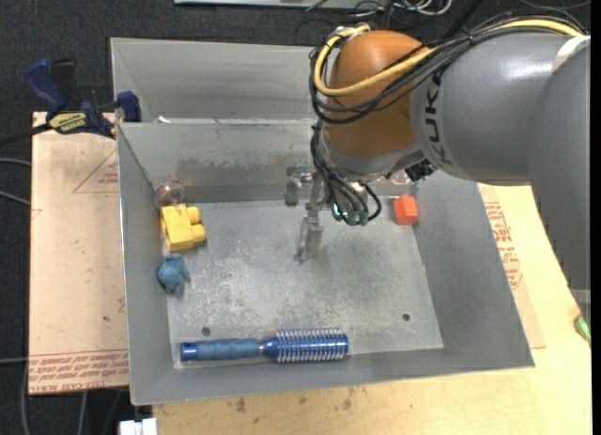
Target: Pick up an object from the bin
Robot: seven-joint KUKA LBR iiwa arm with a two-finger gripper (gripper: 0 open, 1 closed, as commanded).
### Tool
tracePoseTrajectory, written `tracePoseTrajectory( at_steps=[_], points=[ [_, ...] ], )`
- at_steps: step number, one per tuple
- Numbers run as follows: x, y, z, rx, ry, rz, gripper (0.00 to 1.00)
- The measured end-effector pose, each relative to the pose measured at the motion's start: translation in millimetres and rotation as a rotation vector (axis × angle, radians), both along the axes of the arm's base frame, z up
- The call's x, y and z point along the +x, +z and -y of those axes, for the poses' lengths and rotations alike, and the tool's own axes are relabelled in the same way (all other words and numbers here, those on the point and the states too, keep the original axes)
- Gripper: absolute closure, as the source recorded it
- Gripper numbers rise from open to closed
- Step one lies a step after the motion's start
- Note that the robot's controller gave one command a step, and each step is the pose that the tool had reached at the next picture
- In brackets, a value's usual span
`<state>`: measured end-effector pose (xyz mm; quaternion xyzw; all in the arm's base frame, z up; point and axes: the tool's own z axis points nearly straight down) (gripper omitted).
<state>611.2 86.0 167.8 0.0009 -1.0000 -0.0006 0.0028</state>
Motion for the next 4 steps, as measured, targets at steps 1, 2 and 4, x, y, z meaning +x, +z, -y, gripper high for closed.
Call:
tracePoseTrajectory(
  at_steps=[1, 2, 4],
  points=[
    [-98.1, -23, -47, 0.000, 0.118, -0.002, 0.00],
    [-119.5, -99, -57, 0.002, 0.148, 0.008, 0.00],
    [-107.7, 49, -53, 0.001, 0.136, 0.014, 1.00]
  ],
)
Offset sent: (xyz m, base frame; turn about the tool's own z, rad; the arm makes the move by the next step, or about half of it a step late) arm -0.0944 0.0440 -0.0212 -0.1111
